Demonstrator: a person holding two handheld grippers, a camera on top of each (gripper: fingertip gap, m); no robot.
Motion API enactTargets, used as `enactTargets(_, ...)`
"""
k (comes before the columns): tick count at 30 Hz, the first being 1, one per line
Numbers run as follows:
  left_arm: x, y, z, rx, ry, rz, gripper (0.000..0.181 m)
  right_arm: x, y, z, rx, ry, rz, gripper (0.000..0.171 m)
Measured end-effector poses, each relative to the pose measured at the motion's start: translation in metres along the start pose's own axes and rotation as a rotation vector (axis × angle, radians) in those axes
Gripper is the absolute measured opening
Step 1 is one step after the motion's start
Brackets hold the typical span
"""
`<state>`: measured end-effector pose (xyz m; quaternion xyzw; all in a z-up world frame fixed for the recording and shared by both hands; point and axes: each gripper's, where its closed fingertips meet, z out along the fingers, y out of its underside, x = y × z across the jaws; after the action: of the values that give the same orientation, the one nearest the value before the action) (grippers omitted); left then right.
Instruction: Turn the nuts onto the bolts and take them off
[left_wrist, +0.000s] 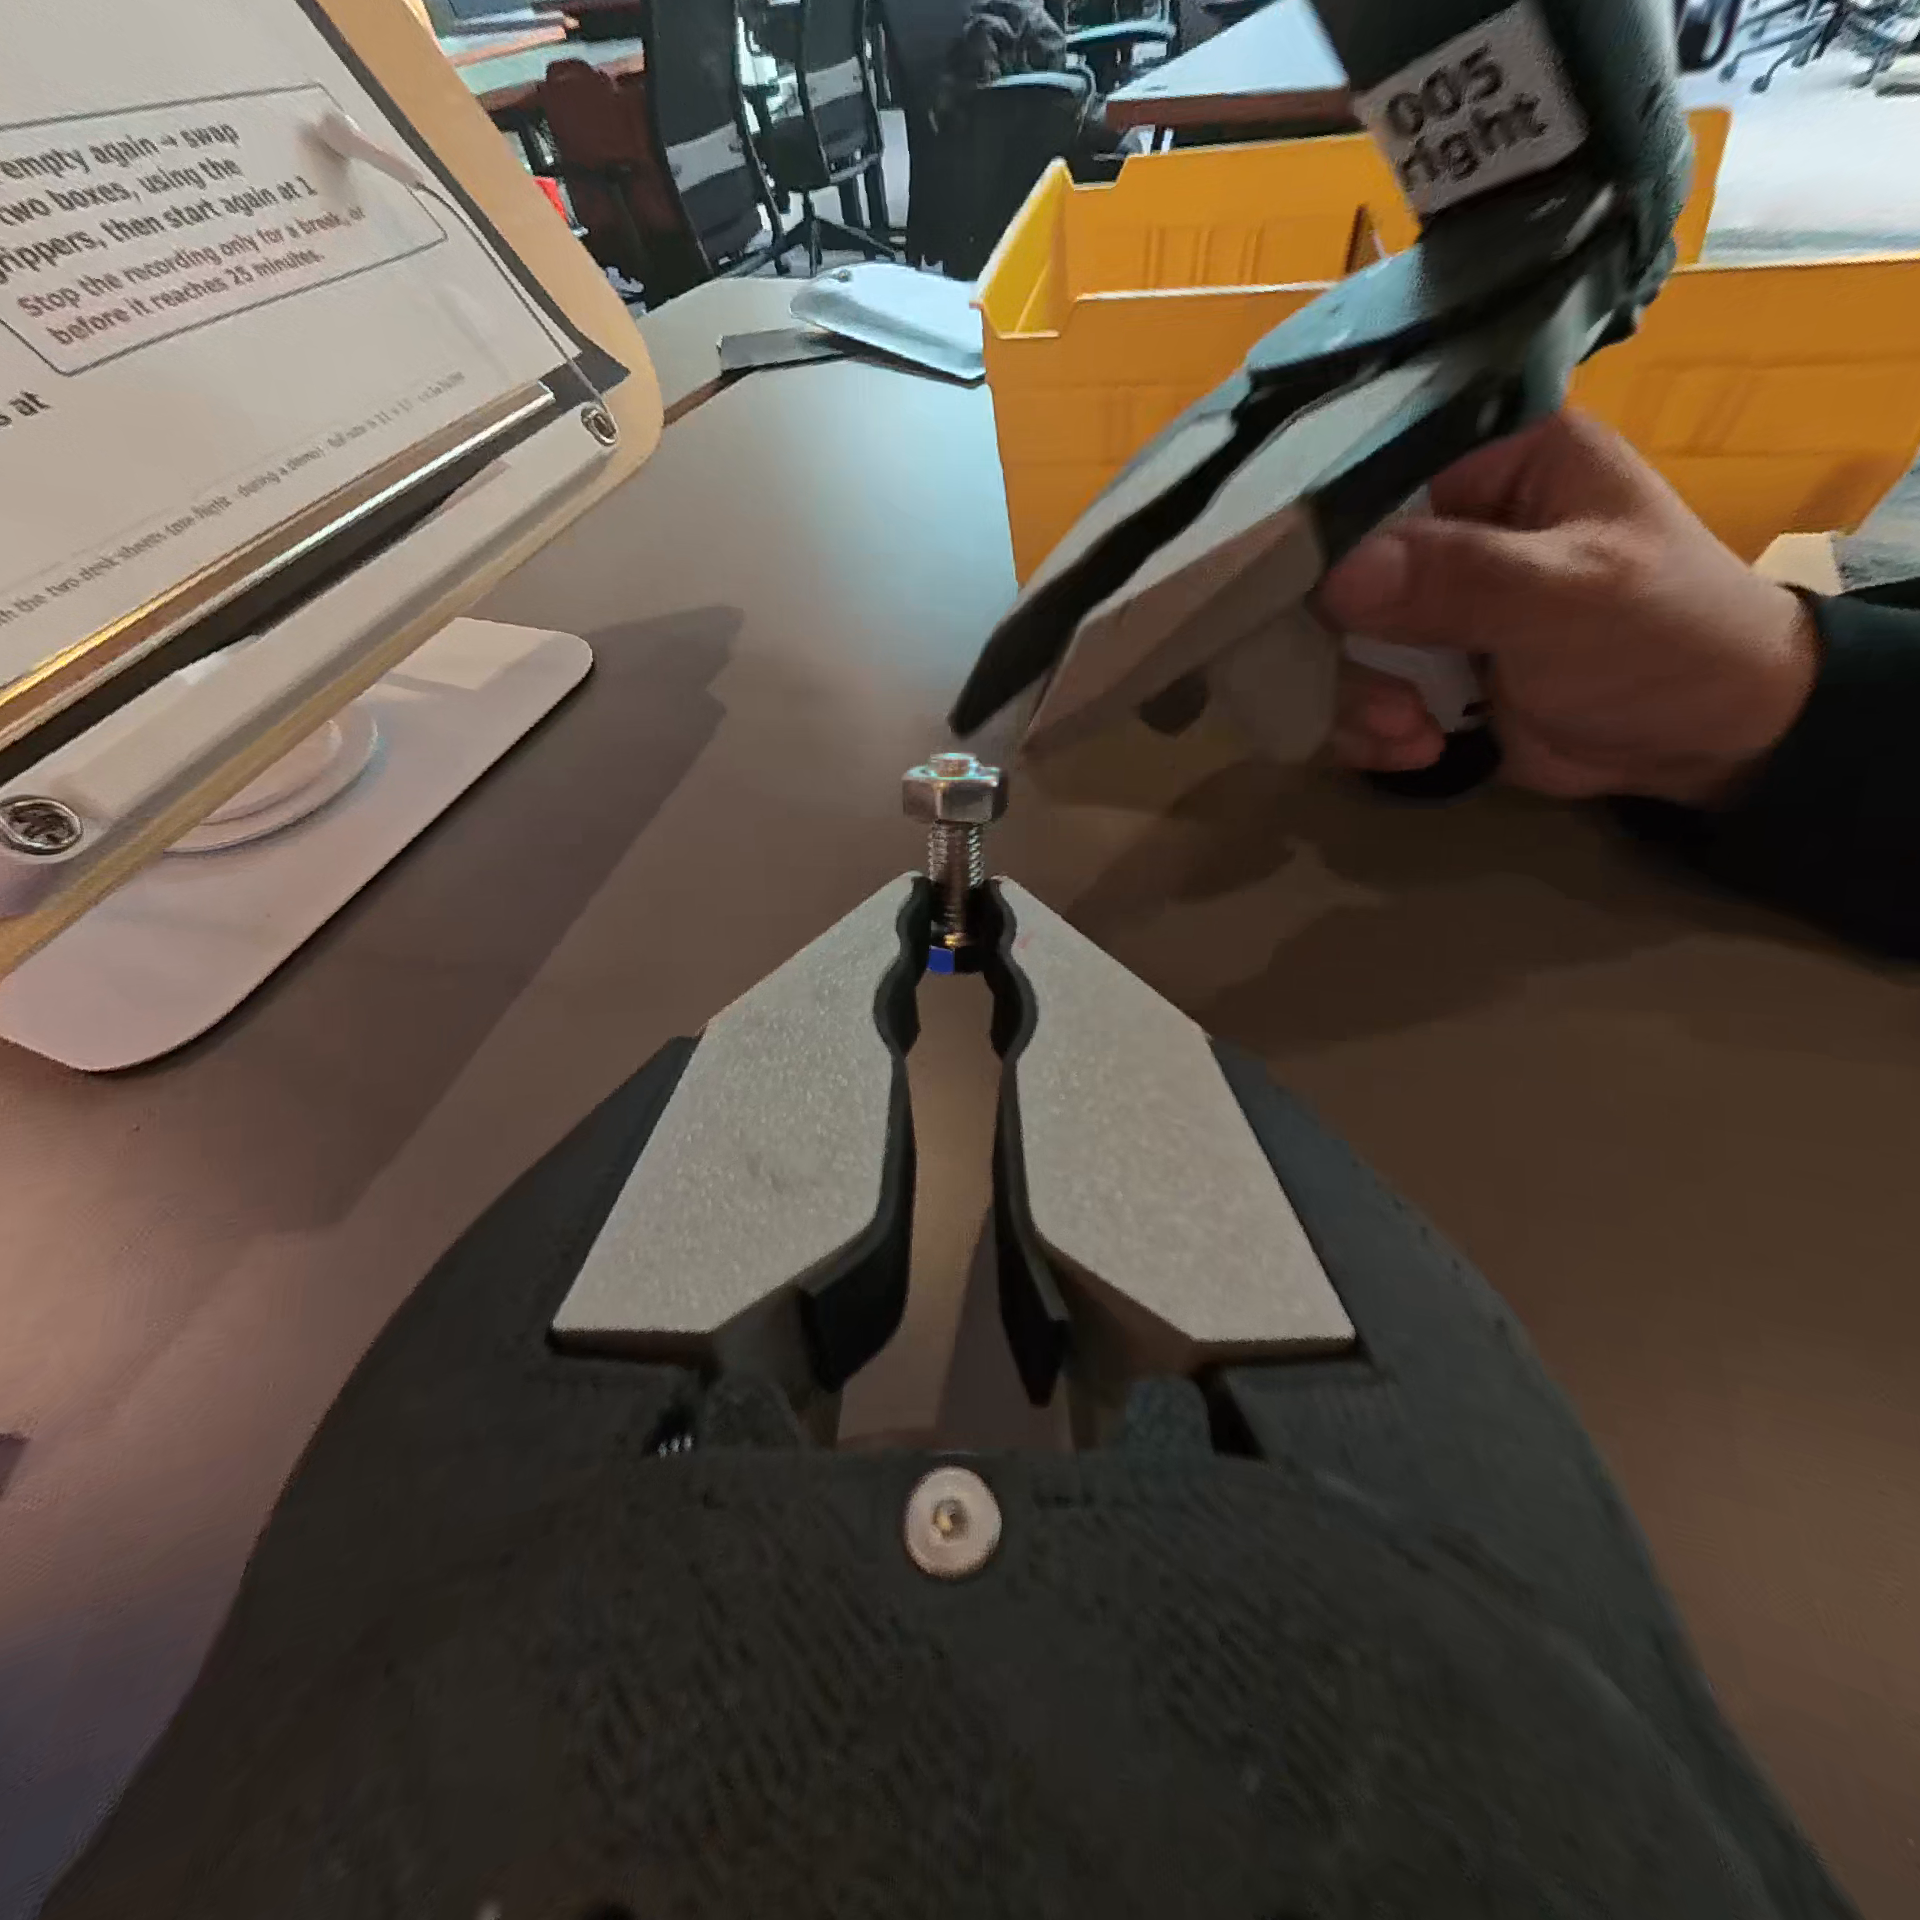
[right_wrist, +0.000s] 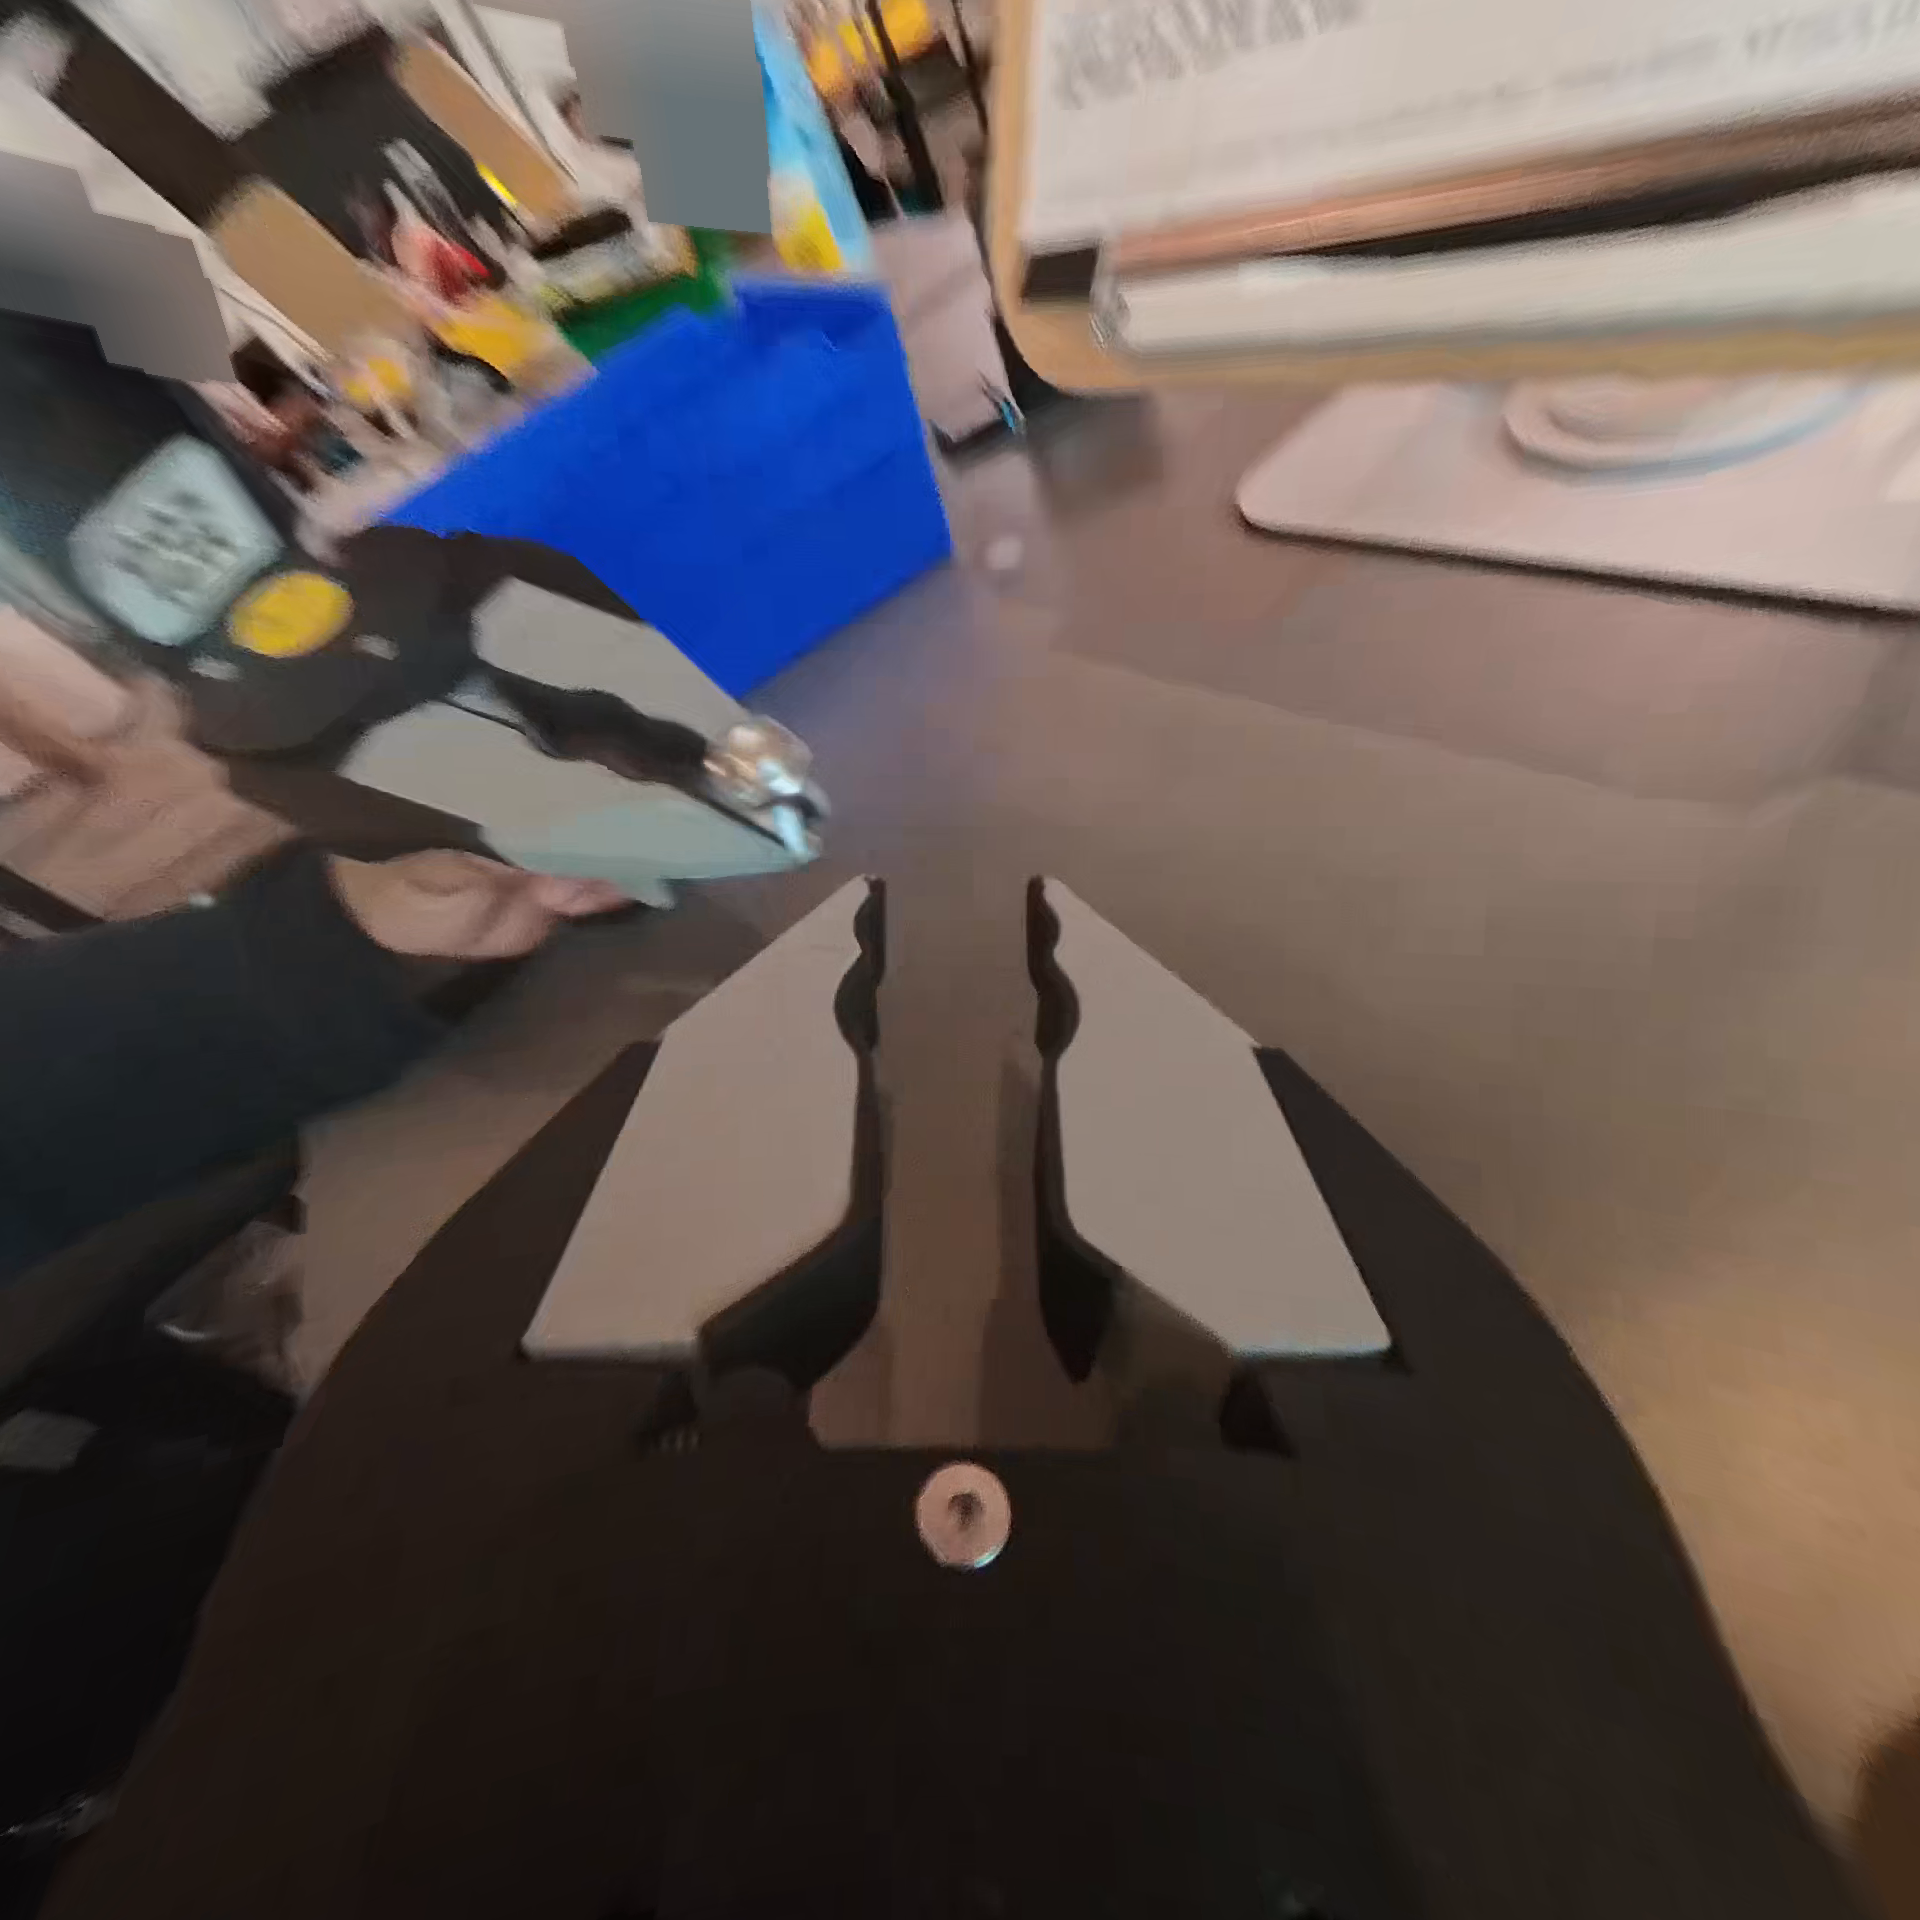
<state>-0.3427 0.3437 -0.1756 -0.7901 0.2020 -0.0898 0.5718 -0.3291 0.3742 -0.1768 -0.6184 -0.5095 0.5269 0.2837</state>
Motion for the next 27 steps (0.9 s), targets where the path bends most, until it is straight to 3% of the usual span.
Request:
enactTargets(4, 0.008, 0.007, 0.006, -0.045, 0.007, 0.052, 0.007, -0.036, -0.024, -0.001, 0.12, -0.187, -0.036, 0.038)
enactTargets(7, 0.012, 0.007, 0.009, -0.06, -0.011, 0.095, 0.007, -0.027, -0.003, 0.014, -0.021, -0.125, -0.047, 0.036)
enactTargets(8, 0.006, 0.01, 0.008, -0.076, -0.041, 0.1, 0.007, -0.016, 0.005, 0.015, -0.056, -0.063, -0.035, 0.043)
enactTargets(10, 0.005, 0.005, 0.004, -0.036, -0.009, 0.057, 0.007, 0.014, 0.019, 0.011, -0.124, 0.083, 0.015, 0.009)
enactTargets(11, 0.002, 0.003, 0.002, -0.026, -0.021, 0.049, 0.007, 0.015, 0.02, 0.008, -0.134, 0.078, 0.023, 0.025)
enactTargets(14, 0.001, 0.009, 0.002, -0.052, -0.024, 0.068, 0.007, -0.011, -0.009, -0.001, 0.043, -0.055, -0.015, 0.031)
enactTargets(17, 0.008, 0.014, 0.007, -0.084, -0.018, 0.106, 0.007, -0.036, -0.016, 0.004, 0.068, -0.144, -0.079, 0.038)
enactTargets(22, 0.006, 0.017, 0.008, -0.108, -0.054, 0.134, 0.007, -0.019, 0.017, 0.02, -0.129, -0.037, -0.062, 0.032)
enactTargets(23, 0.005, 0.015, 0.007, -0.094, -0.046, 0.128, 0.007, -0.008, 0.021, 0.018, -0.151, 0.031, -0.064, 0.011)
enactTargets(25, 0.004, 0.01, 0.004, -0.063, -0.041, 0.103, 0.007, 0.004, 0.024, 0.013, -0.174, 0.113, -0.087, 0.01)
enactTargets(27, 0.004, 0.013, 0.005, -0.078, -0.043, 0.113, 0.007, -0.014, 0.013, 0.014, -0.091, 0.007, -0.073, 0.019)
